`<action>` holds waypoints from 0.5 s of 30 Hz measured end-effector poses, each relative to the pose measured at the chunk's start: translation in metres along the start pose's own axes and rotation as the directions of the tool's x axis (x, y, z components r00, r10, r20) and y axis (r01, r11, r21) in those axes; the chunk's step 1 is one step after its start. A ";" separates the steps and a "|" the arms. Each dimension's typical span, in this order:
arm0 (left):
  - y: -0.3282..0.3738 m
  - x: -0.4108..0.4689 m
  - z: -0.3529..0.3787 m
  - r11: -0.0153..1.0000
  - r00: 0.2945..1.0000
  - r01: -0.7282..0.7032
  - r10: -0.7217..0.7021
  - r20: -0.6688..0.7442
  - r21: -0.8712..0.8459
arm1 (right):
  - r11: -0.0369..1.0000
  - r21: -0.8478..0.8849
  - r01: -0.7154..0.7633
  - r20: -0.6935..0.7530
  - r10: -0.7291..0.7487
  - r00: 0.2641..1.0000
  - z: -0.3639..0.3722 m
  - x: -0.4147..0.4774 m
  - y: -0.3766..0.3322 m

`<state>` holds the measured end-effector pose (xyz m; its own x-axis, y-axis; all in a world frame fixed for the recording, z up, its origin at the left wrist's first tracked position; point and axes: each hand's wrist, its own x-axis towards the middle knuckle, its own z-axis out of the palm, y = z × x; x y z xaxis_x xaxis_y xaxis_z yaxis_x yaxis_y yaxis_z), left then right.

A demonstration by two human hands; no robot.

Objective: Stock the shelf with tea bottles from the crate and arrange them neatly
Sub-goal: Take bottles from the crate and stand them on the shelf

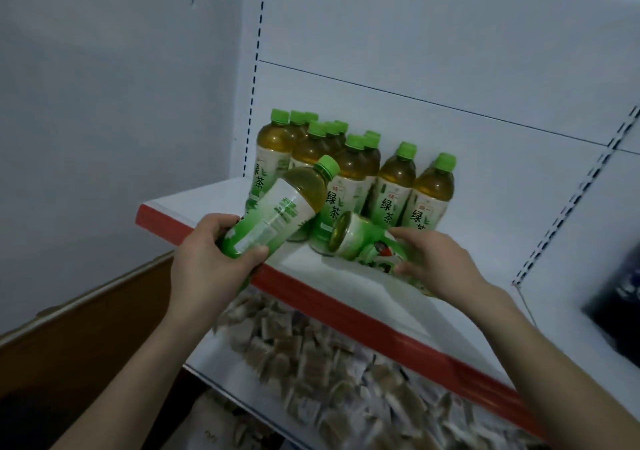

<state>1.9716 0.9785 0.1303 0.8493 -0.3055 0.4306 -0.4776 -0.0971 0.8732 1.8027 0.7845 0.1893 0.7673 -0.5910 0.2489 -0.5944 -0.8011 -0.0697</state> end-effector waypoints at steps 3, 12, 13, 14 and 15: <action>0.006 -0.003 0.018 1.000 1.000 -0.012 0.012 0.017 0.002 | 0.999 -0.006 0.051 0.029 -0.051 0.998 0.012 0.009 0.016; 0.013 0.003 0.041 0.998 0.996 -0.060 0.060 0.061 -0.002 | 0.950 0.312 -0.012 0.036 0.001 0.999 0.029 0.010 0.044; 0.012 0.004 0.042 0.998 0.996 -0.064 0.065 0.067 -0.011 | 0.941 0.327 -0.084 0.047 0.072 0.996 0.027 0.008 0.052; 0.011 0.005 0.043 0.997 0.995 -0.071 0.072 0.074 -0.017 | 0.941 0.291 -0.173 0.073 0.158 0.985 0.027 0.005 0.062; 0.011 0.006 0.044 0.997 0.993 -0.078 0.080 0.085 -0.019 | 0.938 0.216 -0.271 0.111 0.252 0.961 0.028 0.003 0.071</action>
<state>1.9620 0.9340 0.1324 0.7864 -0.3913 0.4779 -0.5384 -0.0550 0.8409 1.7697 0.7236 0.1579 0.6145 -0.7806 0.1140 -0.7137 -0.6117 -0.3413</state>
